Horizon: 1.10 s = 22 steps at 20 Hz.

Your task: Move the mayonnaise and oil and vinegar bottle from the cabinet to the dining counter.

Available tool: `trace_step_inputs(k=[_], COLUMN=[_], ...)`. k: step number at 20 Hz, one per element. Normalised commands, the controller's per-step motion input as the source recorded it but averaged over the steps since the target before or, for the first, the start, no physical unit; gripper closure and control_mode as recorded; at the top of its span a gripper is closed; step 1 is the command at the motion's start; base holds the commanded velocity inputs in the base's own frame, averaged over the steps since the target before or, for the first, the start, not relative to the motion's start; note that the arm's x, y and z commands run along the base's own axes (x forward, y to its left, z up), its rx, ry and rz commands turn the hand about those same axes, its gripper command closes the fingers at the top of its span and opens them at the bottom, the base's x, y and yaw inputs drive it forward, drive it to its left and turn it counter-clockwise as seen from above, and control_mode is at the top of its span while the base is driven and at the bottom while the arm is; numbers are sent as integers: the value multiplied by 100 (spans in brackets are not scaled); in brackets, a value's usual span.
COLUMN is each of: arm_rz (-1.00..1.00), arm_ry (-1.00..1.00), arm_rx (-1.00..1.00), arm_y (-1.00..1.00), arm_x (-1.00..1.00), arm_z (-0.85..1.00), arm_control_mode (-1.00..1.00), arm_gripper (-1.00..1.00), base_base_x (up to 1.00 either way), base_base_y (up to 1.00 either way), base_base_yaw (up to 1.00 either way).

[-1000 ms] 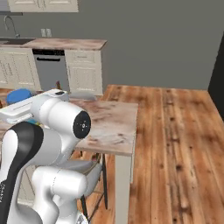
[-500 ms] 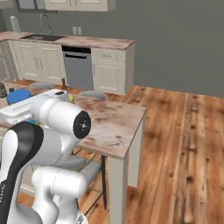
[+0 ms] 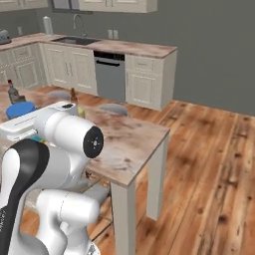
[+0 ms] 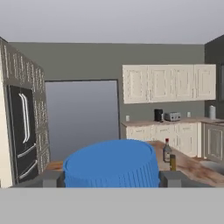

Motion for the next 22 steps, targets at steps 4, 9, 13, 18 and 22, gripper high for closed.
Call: trace_step_inputs(k=[4, 9, 13, 18, 22], arm_rz=[0, 0, 0, 16, 6], arm_ry=[0, 0, 0, 1, 0], arm_rx=[0, 0, 0, 11, 5], arm_y=[0, 0, 0, -59, -45], arm_x=[0, 0, 0, 26, 25], arm_z=[0, 0, 0, -8, -8], arm_control_mode=[100, 100, 100, -100, -100], arm_gripper=[100, 100, 100, 100, 100], base_base_x=[68, 63, 28, 0, 0], base_base_y=[-43, -42, -59, 0, 0], base_base_yaw=[23, 21, 20, 0, 0])
